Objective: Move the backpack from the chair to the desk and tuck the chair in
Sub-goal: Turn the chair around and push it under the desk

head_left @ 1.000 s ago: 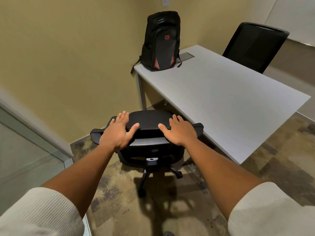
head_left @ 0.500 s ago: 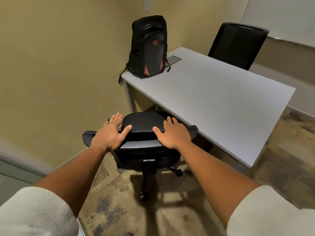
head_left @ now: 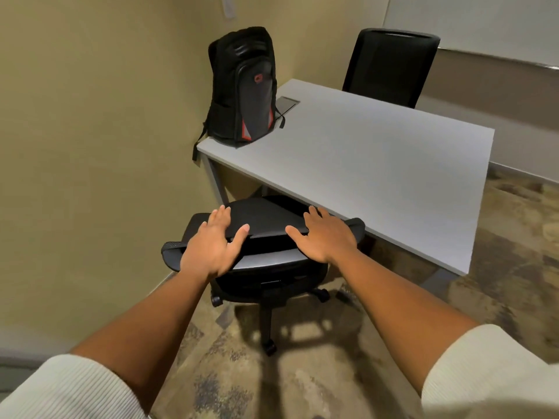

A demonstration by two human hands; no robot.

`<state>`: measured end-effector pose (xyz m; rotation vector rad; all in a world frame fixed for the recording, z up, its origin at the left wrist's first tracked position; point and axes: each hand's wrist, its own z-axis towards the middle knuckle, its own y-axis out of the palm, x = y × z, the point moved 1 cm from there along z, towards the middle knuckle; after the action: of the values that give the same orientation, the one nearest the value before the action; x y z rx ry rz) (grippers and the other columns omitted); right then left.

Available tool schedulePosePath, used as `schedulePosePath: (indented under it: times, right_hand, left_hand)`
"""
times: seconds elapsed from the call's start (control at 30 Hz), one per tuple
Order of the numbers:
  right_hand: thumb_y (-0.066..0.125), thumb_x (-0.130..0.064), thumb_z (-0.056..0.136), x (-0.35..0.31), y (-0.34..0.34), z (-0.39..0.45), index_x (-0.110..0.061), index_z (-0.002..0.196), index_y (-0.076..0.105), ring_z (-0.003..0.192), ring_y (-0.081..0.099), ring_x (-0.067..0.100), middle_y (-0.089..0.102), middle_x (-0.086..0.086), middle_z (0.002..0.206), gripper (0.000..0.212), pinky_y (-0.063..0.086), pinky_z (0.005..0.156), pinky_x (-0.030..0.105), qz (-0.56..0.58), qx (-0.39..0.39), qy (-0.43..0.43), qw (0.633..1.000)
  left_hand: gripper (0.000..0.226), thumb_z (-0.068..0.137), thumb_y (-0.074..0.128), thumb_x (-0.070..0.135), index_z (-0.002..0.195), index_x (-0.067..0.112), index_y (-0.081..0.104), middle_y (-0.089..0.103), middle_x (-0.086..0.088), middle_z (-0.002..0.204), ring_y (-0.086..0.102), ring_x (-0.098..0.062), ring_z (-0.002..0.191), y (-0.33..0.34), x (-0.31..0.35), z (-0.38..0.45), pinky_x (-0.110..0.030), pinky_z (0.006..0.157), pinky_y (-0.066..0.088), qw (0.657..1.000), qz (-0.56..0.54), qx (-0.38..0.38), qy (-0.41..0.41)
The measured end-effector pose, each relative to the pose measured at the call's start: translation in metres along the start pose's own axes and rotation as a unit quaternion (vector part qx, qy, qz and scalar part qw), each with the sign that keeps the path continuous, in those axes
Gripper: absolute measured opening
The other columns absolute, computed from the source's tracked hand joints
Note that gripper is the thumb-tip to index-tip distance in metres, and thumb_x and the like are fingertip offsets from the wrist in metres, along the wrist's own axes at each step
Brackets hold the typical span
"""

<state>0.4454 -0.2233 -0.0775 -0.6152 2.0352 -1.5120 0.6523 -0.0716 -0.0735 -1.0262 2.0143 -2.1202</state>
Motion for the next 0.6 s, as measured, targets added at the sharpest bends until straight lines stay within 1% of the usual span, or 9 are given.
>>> schedulePosePath:
  times: [0.2,0.27,0.33,0.4,0.43,0.47,0.5,0.53,0.6]
  right_hand:
    - [0.010,-0.074,0.093,-0.002,-0.005,0.025,-0.013,0.156,0.026,0.151,0.015,0.025,0.017,0.007,0.166,0.088,0.022,0.118,0.046,0.004,-0.004,-0.009,1.000]
    - [0.009,-0.072,0.094,-0.003,-0.007,0.031,-0.012,0.154,0.032,0.149,0.023,0.027,0.024,0.009,0.164,0.088,0.025,0.116,0.045,-0.001,-0.005,-0.012,1.000]
    - [0.007,-0.072,0.093,-0.004,-0.009,0.037,-0.011,0.148,0.043,0.141,0.037,0.028,0.037,0.009,0.158,0.090,0.034,0.109,0.045,-0.011,-0.001,-0.012,1.000]
    - [0.005,-0.074,0.091,-0.007,-0.009,0.042,-0.012,0.137,0.056,0.126,0.054,0.030,0.052,0.009,0.147,0.092,0.043,0.099,0.044,-0.012,0.002,-0.005,1.000]
    - [0.005,-0.075,0.090,-0.009,-0.008,0.043,-0.013,0.128,0.063,0.113,0.060,0.030,0.061,0.009,0.136,0.093,0.047,0.093,0.043,-0.013,0.005,0.000,1.000]
    - [0.003,-0.075,0.090,-0.012,-0.008,0.044,-0.013,0.117,0.068,0.100,0.064,0.028,0.068,0.009,0.121,0.094,0.048,0.086,0.041,-0.016,0.006,0.003,1.000]
    - [0.002,-0.075,0.089,-0.015,-0.007,0.045,-0.013,0.110,0.070,0.092,0.064,0.027,0.071,0.008,0.109,0.094,0.047,0.082,0.040,-0.022,0.007,0.006,1.000]
    - [0.002,-0.075,0.089,-0.019,-0.007,0.045,-0.013,0.107,0.072,0.088,0.064,0.027,0.073,0.008,0.102,0.095,0.046,0.079,0.039,-0.030,0.009,0.008,0.999]
    - [0.002,-0.073,0.090,-0.027,-0.005,0.045,-0.013,0.105,0.075,0.085,0.066,0.027,0.074,0.007,0.096,0.096,0.044,0.077,0.037,-0.048,0.010,0.012,0.999]
  left_hand:
    - [0.085,0.097,0.027,0.075,0.164,0.024,0.019,0.015,0.003,0.172,0.014,-0.025,0.159,-0.003,-0.006,0.024,-0.051,0.124,0.027,1.000,-0.004,0.004,-0.002]
    - [0.085,0.097,0.027,0.075,0.164,0.024,0.018,0.015,0.003,0.172,0.014,-0.025,0.159,-0.004,-0.008,0.031,-0.052,0.123,0.028,1.000,-0.003,0.007,0.001]
    - [0.085,0.097,0.026,0.075,0.164,0.024,0.018,0.015,0.002,0.172,0.015,-0.026,0.158,-0.006,-0.010,0.040,-0.052,0.123,0.028,1.000,-0.002,0.011,0.003]
    - [0.085,0.097,0.026,0.075,0.164,0.023,0.018,0.015,0.002,0.172,0.015,-0.026,0.159,-0.008,-0.014,0.048,-0.053,0.123,0.027,1.000,0.003,0.007,0.005]
    - [0.085,0.097,0.027,0.075,0.164,0.023,0.018,0.015,0.002,0.172,0.014,-0.026,0.159,-0.008,-0.017,0.051,-0.052,0.123,0.027,1.000,0.004,0.006,0.007]
    - [0.084,0.097,0.027,0.074,0.164,0.023,0.019,0.015,0.002,0.172,0.014,-0.026,0.159,-0.009,-0.019,0.054,-0.052,0.124,0.027,1.000,0.004,0.006,0.011]
    - [0.083,0.098,0.028,0.073,0.164,0.023,0.019,0.015,0.002,0.172,0.014,-0.025,0.159,-0.011,-0.022,0.057,-0.052,0.124,0.027,1.000,0.005,0.007,0.015]
    - [0.082,0.098,0.028,0.072,0.164,0.023,0.019,0.015,0.003,0.172,0.014,-0.025,0.159,-0.013,-0.025,0.059,-0.051,0.124,0.026,1.000,0.007,0.008,0.021]
    - [0.080,0.099,0.029,0.070,0.163,0.023,0.020,0.016,0.002,0.172,0.014,-0.023,0.159,-0.017,-0.032,0.064,-0.049,0.124,0.026,0.999,0.013,0.009,0.036]
